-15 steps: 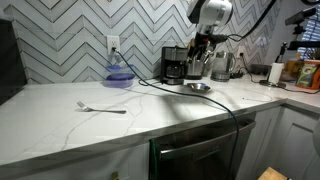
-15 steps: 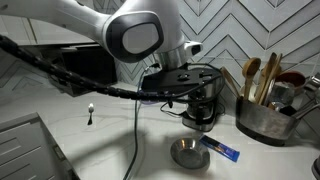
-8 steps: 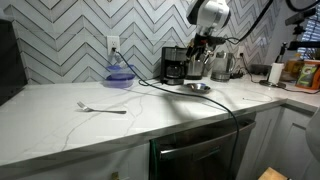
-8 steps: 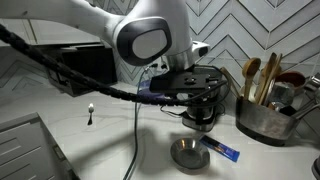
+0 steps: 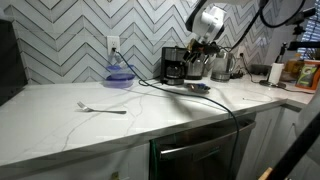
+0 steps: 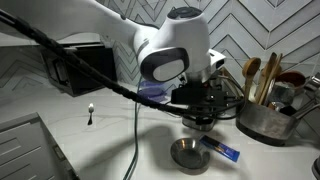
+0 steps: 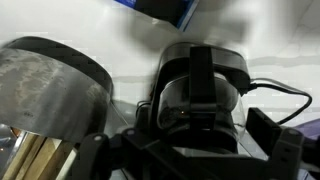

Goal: Remove the kettle from the coffee machine and put it on the counter

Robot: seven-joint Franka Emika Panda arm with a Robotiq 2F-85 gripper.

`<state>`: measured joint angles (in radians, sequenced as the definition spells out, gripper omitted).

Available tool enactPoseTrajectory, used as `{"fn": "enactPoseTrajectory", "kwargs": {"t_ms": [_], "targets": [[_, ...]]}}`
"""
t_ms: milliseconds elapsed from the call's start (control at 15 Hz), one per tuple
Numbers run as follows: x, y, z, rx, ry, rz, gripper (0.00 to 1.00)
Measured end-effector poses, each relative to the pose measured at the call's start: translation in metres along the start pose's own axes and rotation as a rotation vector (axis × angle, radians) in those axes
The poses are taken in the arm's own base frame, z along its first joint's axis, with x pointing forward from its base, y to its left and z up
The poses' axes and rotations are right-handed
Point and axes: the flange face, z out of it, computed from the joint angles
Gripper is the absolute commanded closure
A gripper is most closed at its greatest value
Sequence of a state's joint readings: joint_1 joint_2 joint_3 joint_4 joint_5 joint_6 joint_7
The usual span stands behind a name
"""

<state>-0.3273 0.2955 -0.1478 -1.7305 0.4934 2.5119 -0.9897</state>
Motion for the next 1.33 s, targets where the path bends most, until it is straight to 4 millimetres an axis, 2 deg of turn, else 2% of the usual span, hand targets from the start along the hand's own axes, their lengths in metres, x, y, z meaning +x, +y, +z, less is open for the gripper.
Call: {"fn": "enactPoseTrajectory", "kwargs": {"t_ms": [667,1333], "targets": [[-0.001,0.026,0.047,0.095,0.154,0.025,0.00],[-0.002,0.029,0.053,0.158,0.185,0.027,0.00]]}}
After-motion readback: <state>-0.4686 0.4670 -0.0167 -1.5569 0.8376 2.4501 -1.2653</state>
